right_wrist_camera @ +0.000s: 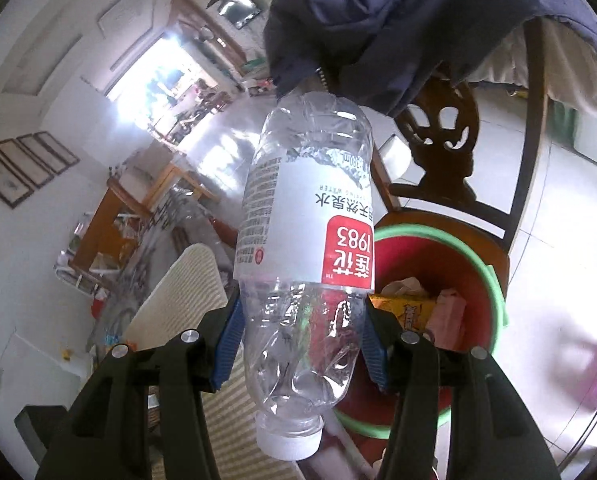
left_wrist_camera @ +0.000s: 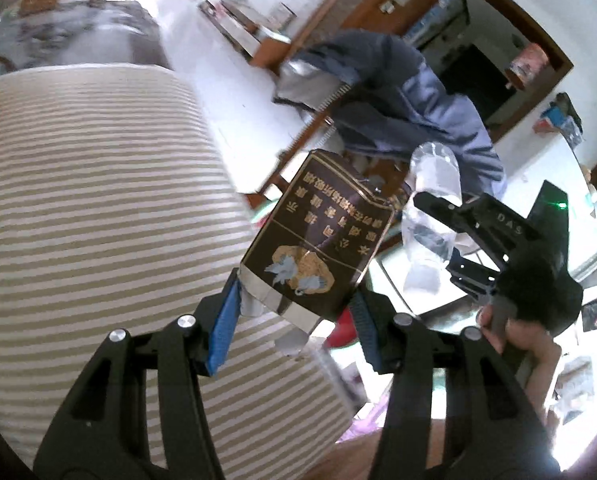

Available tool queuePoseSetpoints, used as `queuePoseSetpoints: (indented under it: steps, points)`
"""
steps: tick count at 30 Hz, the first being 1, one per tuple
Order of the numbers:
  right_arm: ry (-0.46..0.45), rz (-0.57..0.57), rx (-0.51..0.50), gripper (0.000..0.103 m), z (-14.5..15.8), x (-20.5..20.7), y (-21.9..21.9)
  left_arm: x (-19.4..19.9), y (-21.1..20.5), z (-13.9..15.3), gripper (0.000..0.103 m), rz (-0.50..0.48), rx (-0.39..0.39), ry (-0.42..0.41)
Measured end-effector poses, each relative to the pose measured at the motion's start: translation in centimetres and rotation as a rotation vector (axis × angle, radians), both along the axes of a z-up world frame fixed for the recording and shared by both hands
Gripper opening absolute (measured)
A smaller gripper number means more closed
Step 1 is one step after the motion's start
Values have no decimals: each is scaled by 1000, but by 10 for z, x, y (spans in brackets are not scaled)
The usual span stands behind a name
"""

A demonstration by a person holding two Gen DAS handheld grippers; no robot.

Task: Collect trash
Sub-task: 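Carry bottle and carton over the red bin and open both tools, then grasp the crumpled paper with the left tool while the right tool grasps the orange snack bag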

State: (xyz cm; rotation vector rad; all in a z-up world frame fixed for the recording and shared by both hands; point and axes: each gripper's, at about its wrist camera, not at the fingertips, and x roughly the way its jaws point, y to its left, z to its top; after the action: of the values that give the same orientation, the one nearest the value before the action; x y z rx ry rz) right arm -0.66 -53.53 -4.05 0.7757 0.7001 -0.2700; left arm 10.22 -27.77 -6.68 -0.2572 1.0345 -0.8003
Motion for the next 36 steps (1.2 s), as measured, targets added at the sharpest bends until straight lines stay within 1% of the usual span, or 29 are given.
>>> queuePoseSetpoints:
  steps: [3,5,6,7,8,10,14,16,20,21,22,24,26,27,28,29,30,31,34,36]
  points:
    - [12,-19,-23,52,1,0,-1,1,-29,-4,49,-49,11,4]
    - [37,-33,-32,53,-1,1,-2,0,-42,-6,59,-69,29,7]
    - [41,-48,-35,59,-1,1,-4,1,-45,-7,71,-67,35,10]
    - [38,-62,-38,70,-1,0,-5,1,-45,-8,76,-61,29,10]
    - [34,-74,-43,73,0,-1,-6,0,-43,-9,76,-55,26,9]
    - [27,-82,-59,74,3,-3,-5,1,-35,-12,79,-44,34,17]
    - [44,-41,-96,75,4,5,6,1,-6,-13,79,-9,32,21]
    - [49,-23,-116,78,5,10,12,1,18,-7,79,33,52,-19]
    - [63,29,-147,79,7,21,27,5,94,8,80,192,139,-146]
    - [65,39,-154,79,7,23,31,8,115,11,81,246,168,-174]
    - [68,54,-163,79,8,26,36,13,147,15,83,326,212,-205]
    - [71,81,-180,80,9,31,47,22,203,18,85,477,301,-229]
    - [74,98,-190,80,10,35,55,31,250,15,85,582,366,-210]
    - [76,106,-194,80,10,37,59,35,267,13,85,618,388,-201]
    - [77,116,-198,80,10,40,64,39,289,9,85,665,428,-188]
    - [78,125,-202,80,10,42,68,44,307,5,85,701,461,-171]
    - [80,134,-208,80,11,44,73,47,320,1,85,722,474,-154]
    - [83,148,-218,80,11,47,79,52,334,-4,85,745,473,-125]
    - [96,191,-264,80,12,56,97,64,364,-21,85,787,421,-46]
    - [105,210,-290,80,12,59,106,69,369,-29,83,788,403,-31]
